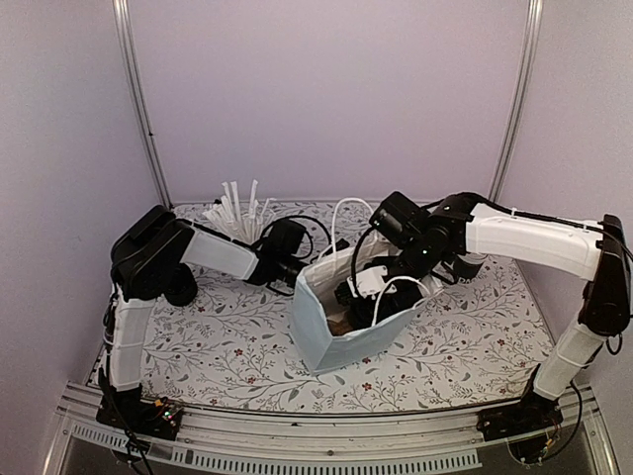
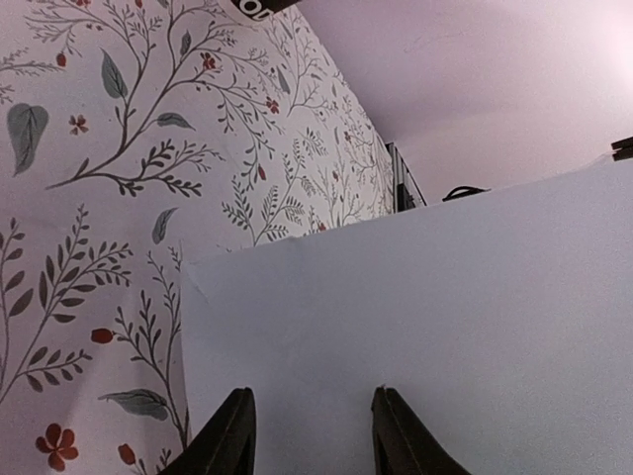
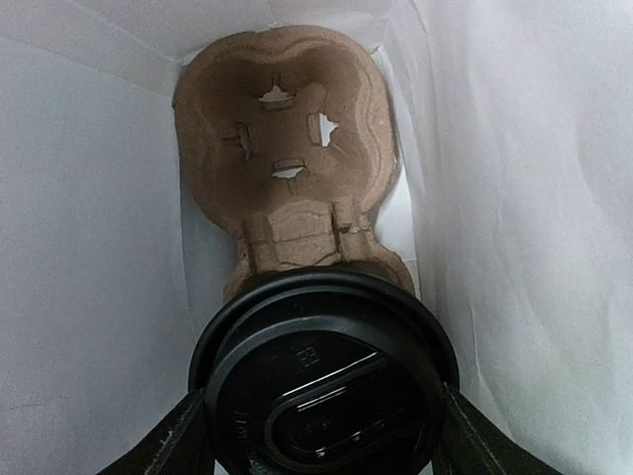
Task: Pack the takeout coffee
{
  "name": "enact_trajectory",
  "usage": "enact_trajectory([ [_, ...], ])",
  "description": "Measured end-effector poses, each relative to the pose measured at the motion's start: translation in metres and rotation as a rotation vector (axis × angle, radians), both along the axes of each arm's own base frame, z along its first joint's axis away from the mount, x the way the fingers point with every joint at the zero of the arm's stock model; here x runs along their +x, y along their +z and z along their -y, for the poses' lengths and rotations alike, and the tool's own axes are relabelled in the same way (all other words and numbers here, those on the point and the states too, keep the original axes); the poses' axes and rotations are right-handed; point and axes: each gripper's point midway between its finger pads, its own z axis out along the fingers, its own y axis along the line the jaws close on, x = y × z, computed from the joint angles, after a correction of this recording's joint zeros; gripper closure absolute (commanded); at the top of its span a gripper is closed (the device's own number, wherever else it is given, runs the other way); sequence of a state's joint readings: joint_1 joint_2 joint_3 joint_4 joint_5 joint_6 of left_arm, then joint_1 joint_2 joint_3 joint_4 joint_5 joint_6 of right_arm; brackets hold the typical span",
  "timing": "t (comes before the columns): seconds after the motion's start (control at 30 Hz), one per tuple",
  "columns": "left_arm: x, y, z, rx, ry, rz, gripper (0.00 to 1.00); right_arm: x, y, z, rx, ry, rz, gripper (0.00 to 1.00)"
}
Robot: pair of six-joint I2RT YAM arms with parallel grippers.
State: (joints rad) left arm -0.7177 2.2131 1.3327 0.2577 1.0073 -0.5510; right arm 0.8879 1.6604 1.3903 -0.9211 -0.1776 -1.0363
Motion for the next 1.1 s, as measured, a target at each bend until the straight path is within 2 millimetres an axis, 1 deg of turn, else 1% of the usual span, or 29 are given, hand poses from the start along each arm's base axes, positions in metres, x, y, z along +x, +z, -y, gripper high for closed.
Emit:
enact_trajectory([
  [0.33,0.003,0.002,-0.001,-0.01,0.002,0.005,0.54,0.007,-0.014,-0.01,-0.039,-0.028,-0.11,0.66],
  [0.6,0.007,0.001,-0.003,-0.003,0.008,0.007,0.54,0.008,-0.014,-0.013,-0.032,-0.064,-0.136,0.65],
  [0.77,0.01,0.002,-0.005,0.013,0.013,0.025,0.53,0.008,-0.015,-0.013,-0.029,-0.08,-0.143,0.6],
  [0.9,0.013,0.007,-0.008,0.031,0.019,0.046,0.52,0.008,-0.015,-0.013,-0.029,-0.091,-0.146,0.57],
  [1.1,0.026,0.028,-0.017,0.049,0.047,0.108,0.51,0.008,-0.014,-0.012,-0.023,-0.098,-0.14,0.43],
])
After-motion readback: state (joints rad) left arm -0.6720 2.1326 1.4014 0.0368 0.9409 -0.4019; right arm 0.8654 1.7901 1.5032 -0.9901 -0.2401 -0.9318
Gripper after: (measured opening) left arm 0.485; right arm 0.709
